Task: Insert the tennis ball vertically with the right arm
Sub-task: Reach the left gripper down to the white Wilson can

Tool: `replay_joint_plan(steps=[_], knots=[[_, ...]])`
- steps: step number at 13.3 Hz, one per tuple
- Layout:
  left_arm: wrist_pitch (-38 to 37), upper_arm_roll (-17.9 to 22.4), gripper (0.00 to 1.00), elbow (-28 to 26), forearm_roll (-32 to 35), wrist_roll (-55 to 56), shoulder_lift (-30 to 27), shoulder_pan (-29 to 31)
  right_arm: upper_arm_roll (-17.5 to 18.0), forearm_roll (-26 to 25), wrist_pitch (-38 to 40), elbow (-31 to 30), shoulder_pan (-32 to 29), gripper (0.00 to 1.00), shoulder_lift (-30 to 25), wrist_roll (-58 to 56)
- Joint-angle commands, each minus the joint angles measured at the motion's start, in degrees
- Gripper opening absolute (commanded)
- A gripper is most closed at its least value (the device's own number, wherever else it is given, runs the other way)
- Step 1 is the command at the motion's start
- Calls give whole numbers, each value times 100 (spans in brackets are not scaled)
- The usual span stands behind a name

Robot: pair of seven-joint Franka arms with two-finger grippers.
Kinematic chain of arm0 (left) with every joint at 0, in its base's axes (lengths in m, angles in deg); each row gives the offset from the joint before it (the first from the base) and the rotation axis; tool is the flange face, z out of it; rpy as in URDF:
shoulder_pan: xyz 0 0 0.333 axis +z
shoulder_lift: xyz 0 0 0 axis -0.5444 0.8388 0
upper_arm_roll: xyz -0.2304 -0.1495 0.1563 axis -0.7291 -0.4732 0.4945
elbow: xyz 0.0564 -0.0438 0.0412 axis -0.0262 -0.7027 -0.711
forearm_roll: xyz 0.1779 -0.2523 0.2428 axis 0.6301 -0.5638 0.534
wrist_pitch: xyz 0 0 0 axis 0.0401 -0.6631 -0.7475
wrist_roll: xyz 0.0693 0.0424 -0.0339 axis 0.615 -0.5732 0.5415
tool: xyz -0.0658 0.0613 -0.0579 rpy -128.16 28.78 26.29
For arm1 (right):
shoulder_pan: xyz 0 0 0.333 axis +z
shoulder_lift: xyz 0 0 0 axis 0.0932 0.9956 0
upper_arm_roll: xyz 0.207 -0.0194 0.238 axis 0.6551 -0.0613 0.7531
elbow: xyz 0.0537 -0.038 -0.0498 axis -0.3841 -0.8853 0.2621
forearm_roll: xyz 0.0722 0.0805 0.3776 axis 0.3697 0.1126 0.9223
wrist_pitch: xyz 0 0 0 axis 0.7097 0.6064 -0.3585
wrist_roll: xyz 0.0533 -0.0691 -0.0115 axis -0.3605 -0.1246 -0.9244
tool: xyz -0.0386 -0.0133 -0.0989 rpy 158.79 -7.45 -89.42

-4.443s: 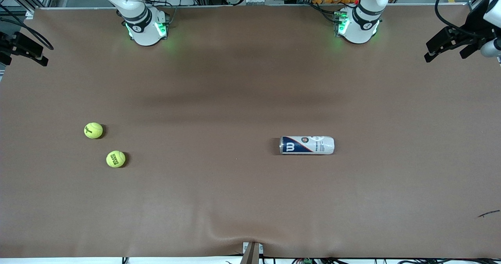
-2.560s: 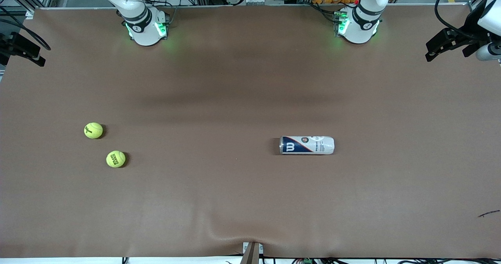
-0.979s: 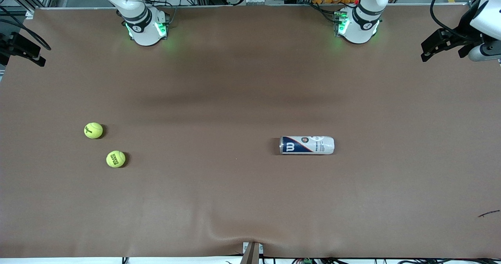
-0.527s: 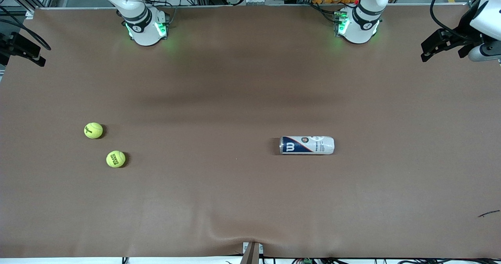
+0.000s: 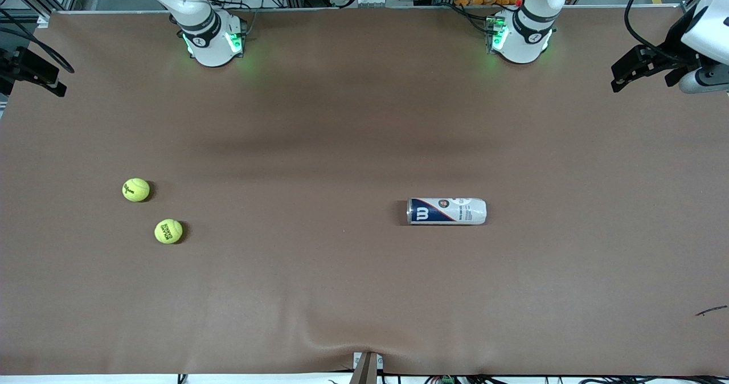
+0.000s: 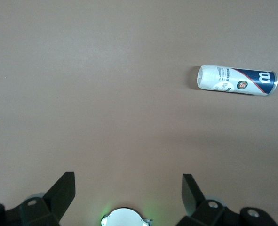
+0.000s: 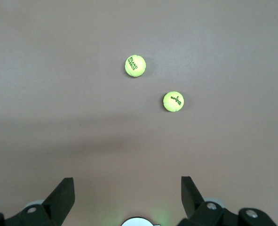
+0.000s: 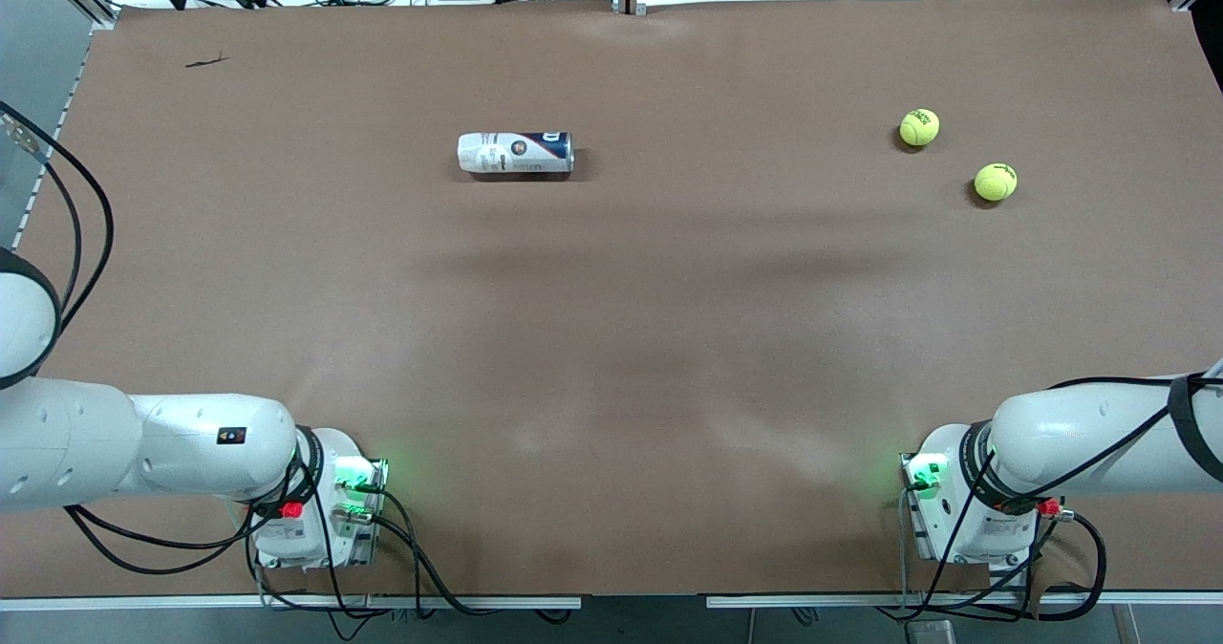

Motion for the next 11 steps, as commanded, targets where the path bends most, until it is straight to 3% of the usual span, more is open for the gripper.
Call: replay_joint_plan(steps=[1, 5, 11], knots=[[-44, -47, 100, 150, 86, 12, 113, 12, 28, -34, 33, 64, -40, 100, 28, -11], [-44, -327, 100, 141, 51, 73, 174, -14, 28, -34, 33, 65, -14, 100, 28, -11], [290, -1477, 100, 159, 51, 90, 797, -14, 28, -34, 33, 65, -5, 100, 28, -11]])
